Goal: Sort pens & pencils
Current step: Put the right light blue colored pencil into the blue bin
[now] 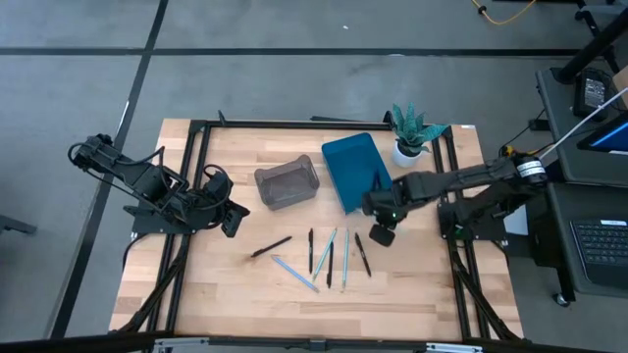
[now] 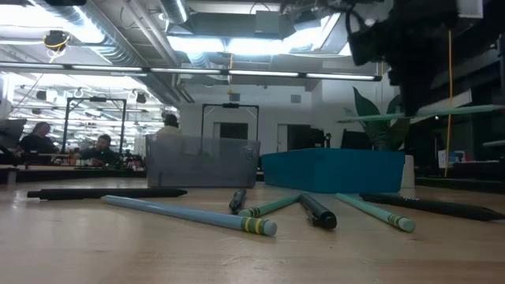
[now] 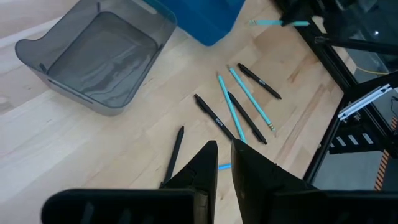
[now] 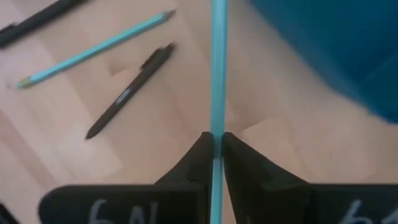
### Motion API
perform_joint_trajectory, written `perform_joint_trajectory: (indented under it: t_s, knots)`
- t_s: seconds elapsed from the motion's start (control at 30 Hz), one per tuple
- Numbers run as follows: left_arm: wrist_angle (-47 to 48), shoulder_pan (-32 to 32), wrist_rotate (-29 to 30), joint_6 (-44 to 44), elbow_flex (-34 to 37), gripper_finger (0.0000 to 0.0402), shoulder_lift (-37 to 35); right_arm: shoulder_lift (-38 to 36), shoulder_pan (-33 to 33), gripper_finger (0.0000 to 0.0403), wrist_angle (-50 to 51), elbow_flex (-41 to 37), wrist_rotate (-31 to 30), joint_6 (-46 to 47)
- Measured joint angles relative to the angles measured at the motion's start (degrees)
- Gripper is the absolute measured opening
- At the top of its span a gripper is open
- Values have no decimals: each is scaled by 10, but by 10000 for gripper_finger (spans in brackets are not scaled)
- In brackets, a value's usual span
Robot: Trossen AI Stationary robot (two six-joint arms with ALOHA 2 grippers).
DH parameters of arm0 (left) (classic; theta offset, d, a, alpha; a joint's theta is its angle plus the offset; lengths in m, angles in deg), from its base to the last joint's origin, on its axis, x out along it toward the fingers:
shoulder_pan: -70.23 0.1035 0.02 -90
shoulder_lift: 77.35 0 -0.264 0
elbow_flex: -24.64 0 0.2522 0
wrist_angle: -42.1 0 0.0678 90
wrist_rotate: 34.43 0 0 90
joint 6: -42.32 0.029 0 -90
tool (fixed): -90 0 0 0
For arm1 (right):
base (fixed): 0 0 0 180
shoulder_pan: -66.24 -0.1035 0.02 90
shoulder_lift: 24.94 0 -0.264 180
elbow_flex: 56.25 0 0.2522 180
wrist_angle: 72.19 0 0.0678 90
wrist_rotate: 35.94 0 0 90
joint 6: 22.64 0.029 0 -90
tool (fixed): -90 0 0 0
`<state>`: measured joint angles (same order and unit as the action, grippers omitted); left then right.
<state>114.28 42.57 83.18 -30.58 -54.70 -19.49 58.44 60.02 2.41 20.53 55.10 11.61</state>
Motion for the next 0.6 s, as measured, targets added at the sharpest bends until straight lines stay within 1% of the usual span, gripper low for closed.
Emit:
perform_joint_trajectory:
  t_s: [0.37, 0.5, 0.6]
  knots:
    - [1, 0, 0, 0, 0, 41, 0, 0, 148, 37, -3, 2, 6, -99]
    - [1, 0, 0, 0, 0, 41, 0, 5, 188, 37, -11, 33, 6, -136]
    - [1, 3, 0, 2, 0, 41, 0, 25, 212, 37, -13, 72, 6, -165]
